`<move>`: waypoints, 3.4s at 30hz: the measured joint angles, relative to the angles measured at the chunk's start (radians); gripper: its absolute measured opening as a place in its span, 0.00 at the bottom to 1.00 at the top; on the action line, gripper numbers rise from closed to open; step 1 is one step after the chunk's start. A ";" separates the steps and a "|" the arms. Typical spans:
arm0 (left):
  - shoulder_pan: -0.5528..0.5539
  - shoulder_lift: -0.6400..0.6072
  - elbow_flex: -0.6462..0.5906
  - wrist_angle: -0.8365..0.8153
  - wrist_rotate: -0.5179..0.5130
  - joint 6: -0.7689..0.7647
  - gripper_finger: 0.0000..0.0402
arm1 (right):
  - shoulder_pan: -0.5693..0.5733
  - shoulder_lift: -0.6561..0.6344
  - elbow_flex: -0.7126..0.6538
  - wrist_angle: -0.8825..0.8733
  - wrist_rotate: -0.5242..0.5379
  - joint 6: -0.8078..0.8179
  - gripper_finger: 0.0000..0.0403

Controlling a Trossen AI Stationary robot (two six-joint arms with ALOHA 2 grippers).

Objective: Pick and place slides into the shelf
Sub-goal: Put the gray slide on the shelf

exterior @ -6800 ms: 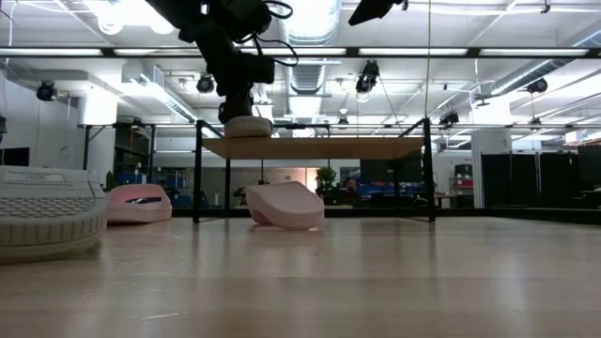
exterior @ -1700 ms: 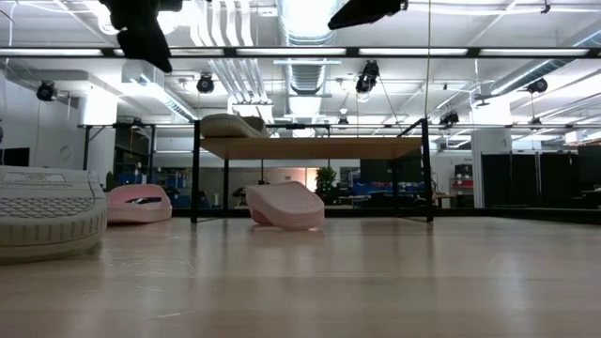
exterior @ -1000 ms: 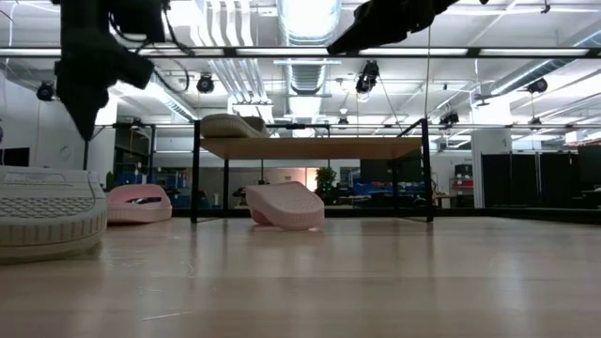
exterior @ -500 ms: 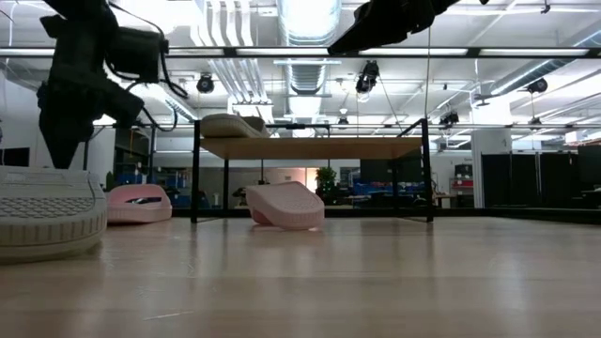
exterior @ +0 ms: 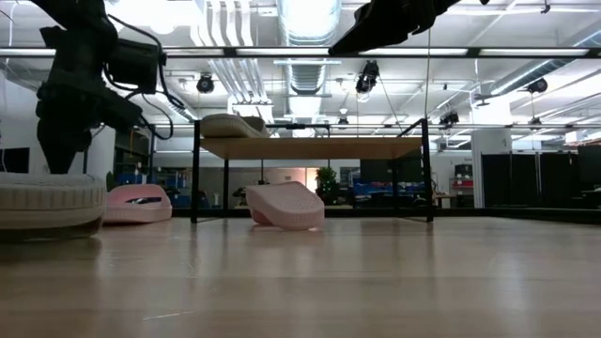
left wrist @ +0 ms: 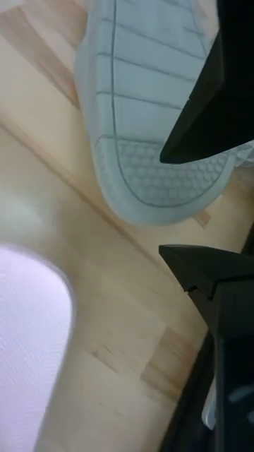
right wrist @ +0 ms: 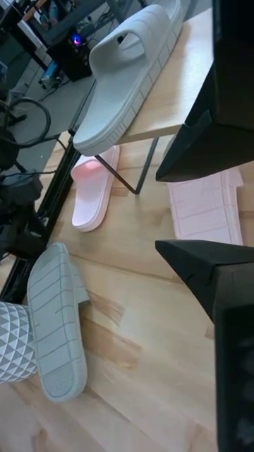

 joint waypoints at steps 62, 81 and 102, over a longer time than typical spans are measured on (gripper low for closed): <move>0.170 0.268 -0.030 -0.024 0.306 0.203 0.82 | 0.000 0.000 0.001 -0.083 0.000 0.008 0.31; 0.168 0.300 -0.028 -0.024 0.398 0.228 0.36 | 0.000 0.000 0.001 -0.082 0.002 0.001 0.31; 0.166 0.289 0.045 -0.033 0.446 0.369 0.03 | 0.000 -0.051 0.001 -0.081 0.079 0.000 0.31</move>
